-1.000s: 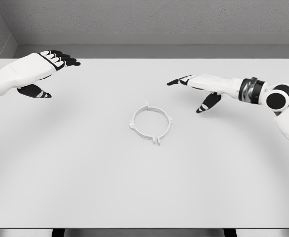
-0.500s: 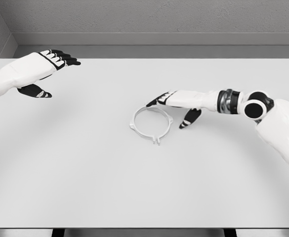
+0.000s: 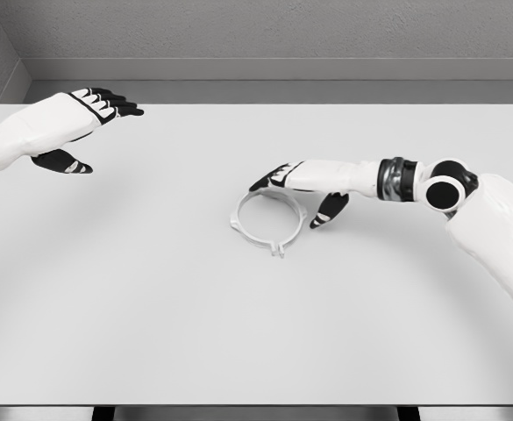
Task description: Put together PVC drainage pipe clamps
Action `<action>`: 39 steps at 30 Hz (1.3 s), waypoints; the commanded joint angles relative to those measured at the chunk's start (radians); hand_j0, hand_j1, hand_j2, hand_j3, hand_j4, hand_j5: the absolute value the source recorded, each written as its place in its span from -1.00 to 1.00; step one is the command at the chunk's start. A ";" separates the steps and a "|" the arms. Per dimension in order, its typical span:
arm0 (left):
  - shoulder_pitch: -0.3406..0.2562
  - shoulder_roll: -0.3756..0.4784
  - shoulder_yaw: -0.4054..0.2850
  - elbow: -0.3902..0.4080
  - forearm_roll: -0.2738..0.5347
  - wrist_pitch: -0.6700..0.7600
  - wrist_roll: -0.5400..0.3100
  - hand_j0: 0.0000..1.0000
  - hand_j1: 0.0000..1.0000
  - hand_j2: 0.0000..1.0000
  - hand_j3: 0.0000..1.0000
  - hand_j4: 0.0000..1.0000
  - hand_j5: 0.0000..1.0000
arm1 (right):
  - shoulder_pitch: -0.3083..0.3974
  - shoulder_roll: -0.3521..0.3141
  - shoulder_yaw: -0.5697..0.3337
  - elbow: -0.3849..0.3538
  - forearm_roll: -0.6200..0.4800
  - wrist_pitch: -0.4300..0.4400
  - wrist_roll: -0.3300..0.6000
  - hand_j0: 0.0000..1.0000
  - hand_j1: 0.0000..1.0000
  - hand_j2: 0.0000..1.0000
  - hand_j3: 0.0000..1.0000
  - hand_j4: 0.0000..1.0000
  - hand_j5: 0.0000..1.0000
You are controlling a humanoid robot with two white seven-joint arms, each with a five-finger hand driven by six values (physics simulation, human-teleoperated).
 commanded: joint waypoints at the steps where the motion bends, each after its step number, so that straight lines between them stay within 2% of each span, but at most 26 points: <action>1: 0.000 0.003 0.002 -0.007 0.007 0.003 0.001 1.00 1.00 1.00 1.00 1.00 1.00 | 0.000 0.008 -0.001 -0.001 -0.007 0.003 0.000 1.00 1.00 1.00 1.00 1.00 1.00; 27: 0.000 0.014 0.009 -0.007 0.030 0.003 0.001 1.00 1.00 1.00 1.00 1.00 1.00 | 0.002 0.034 0.001 0.004 -0.004 0.003 0.000 1.00 1.00 1.00 1.00 1.00 1.00; 30: 0.000 0.014 0.011 -0.007 0.030 0.003 0.001 1.00 1.00 1.00 1.00 1.00 1.00 | -0.008 0.022 -0.068 -0.001 -0.006 0.003 0.000 1.00 1.00 1.00 1.00 1.00 1.00; 34: 0.000 0.015 0.011 -0.007 0.031 0.003 0.001 1.00 1.00 1.00 1.00 1.00 1.00 | -0.005 -0.021 -0.090 -0.002 -0.006 0.003 0.000 1.00 1.00 1.00 1.00 1.00 1.00; 36: 0.000 0.015 0.011 -0.007 0.031 0.003 0.001 1.00 1.00 1.00 1.00 1.00 1.00 | 0.003 -0.069 -0.147 -0.002 -0.007 0.003 0.000 1.00 1.00 1.00 1.00 1.00 1.00; 39: 0.000 0.015 0.009 -0.007 0.030 0.003 0.001 1.00 1.00 1.00 1.00 1.00 1.00 | 0.044 -0.179 -0.228 -0.002 -0.007 0.003 0.000 1.00 1.00 1.00 1.00 1.00 1.00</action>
